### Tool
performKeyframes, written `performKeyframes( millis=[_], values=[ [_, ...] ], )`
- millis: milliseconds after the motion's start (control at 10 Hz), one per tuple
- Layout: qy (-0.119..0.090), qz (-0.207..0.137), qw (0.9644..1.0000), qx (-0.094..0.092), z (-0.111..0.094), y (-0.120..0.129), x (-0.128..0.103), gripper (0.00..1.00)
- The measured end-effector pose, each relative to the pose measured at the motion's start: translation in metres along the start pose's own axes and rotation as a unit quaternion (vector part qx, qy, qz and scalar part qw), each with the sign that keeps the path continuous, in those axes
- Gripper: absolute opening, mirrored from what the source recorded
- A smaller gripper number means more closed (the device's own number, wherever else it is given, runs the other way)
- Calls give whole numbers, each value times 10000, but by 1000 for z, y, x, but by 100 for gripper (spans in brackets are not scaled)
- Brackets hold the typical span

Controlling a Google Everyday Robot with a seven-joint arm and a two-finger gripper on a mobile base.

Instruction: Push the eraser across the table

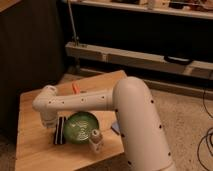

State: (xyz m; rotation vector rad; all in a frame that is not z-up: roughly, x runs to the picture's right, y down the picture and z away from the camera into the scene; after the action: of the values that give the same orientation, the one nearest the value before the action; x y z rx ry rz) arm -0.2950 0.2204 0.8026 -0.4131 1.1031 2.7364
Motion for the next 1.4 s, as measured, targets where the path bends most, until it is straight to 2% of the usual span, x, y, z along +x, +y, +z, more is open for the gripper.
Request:
performKeyframes(
  millis=[300, 600, 800, 1400],
  values=[
    [16, 188, 9998, 52, 5, -8, -18, 0],
    [1, 316, 9995, 17, 2, -12, -30, 0],
    [-52, 400, 9992, -15, -1, -13, -41, 0],
    [-243, 644, 9976, 51, -14, -17, -71, 0]
  ],
)
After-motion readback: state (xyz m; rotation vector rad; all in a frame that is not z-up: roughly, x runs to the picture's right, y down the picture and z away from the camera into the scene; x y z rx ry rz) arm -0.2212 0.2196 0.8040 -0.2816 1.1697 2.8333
